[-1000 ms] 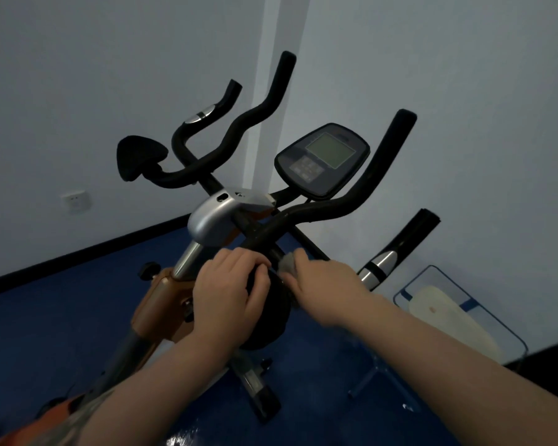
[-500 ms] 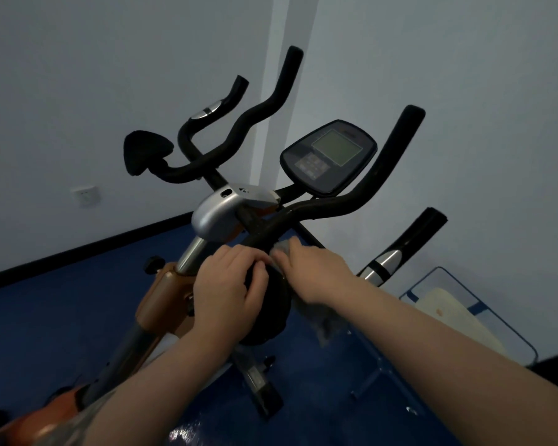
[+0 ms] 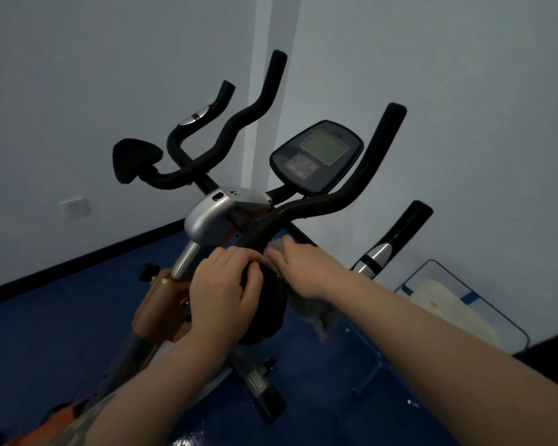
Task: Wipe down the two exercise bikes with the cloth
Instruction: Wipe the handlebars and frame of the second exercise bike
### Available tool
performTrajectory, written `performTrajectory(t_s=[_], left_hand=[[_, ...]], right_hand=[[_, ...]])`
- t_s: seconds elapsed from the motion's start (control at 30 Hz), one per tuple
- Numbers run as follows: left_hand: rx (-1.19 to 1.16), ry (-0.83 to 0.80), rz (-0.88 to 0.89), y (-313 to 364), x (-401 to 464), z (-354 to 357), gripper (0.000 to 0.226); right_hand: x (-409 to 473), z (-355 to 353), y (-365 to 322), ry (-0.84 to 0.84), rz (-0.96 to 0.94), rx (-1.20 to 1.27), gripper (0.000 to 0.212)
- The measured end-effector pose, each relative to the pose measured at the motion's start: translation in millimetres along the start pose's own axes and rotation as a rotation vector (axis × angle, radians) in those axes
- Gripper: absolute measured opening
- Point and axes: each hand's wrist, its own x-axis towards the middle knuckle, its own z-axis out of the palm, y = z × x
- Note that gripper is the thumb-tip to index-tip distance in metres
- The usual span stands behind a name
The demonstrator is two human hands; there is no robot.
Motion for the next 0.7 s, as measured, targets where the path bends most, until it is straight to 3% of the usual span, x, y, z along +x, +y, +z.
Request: performTrajectory(t_s=[0.07,0.23,0.33,0.47,0.57,0.63,0.7], left_hand=[[-0.002,-0.018,-0.002,0,0,-1,0.021],[0.026,-0.091,-0.008,4,0,-8,0.021],[0.051,-0.120,0.033,17,7,-10,0.018],[0.051,-0.209,0.102,46,33,6,0.013],[-0.087,-0.331,-0.102,58,47,25,0.009],[-0.066,-0.367,-0.182,57,49,36,0.011],[-0.033,-0.365,-0.177,54,47,41,0.013]], right_hand=[[3,6,-1,0.079,0.013,0.048,0.042],[-57,12,17,0.287,-0.274,-0.371,0.059],[-81,-15,61,0.338,-0.410,-0.362,0.040],[-81,-18,85,0.607,-0.276,-0.260,0.030],[-72,27,61,0.872,-0.138,-0.094,0.016],[-76,45,66,0.915,-0.270,-0.155,0.017],[-76,24,91,0.812,-0.474,-0.280,0.021]])
